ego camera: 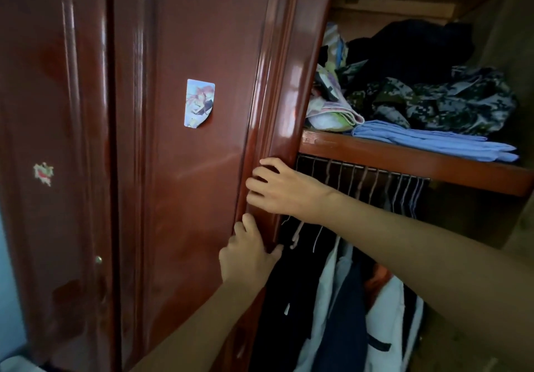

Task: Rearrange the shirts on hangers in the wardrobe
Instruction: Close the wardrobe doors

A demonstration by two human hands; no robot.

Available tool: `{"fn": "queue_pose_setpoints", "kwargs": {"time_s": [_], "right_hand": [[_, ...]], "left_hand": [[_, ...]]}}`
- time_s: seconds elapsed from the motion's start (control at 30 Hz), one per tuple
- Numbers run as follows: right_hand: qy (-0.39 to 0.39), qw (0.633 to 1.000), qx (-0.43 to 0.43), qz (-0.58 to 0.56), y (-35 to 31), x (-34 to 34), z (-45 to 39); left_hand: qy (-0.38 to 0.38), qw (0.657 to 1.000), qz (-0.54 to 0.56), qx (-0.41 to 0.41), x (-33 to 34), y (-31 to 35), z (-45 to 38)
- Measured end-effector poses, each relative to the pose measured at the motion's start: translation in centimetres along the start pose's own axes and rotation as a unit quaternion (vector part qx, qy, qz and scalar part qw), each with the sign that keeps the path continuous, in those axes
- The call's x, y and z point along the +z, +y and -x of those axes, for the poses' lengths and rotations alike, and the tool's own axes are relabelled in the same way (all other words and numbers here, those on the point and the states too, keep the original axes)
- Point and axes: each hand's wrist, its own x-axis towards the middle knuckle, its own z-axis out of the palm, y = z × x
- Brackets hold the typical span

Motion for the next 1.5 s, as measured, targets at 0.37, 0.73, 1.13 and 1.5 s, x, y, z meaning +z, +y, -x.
{"fn": "queue_pose_setpoints", "kwargs": {"time_s": [0.37,0.73,1.13,1.5], "right_hand": [[0.057,0.755,0.478,-0.445,-5.4,-4.1,4.6],[0.056,0.626,0.700,-0.339,-11.4,-15.1,13.6],[0.147,0.502,0.851,-0.051,-19.4,-26.9,26.7],[0.177,0.341,0.889,-0.249,-22.3,-28.2,34.5]], "left_hand": [[-0.031,0.934,-0.020,0.356,-9.9,-1.7,-2.6],[-0.005,0.763,0.071,0.643,-15.5,7.7,-1.2],[-0.030,0.577,0.238,0.781,-21.4,21.4,9.6],[0.272,0.443,-0.013,0.854,-27.5,33.0,19.1]]}}
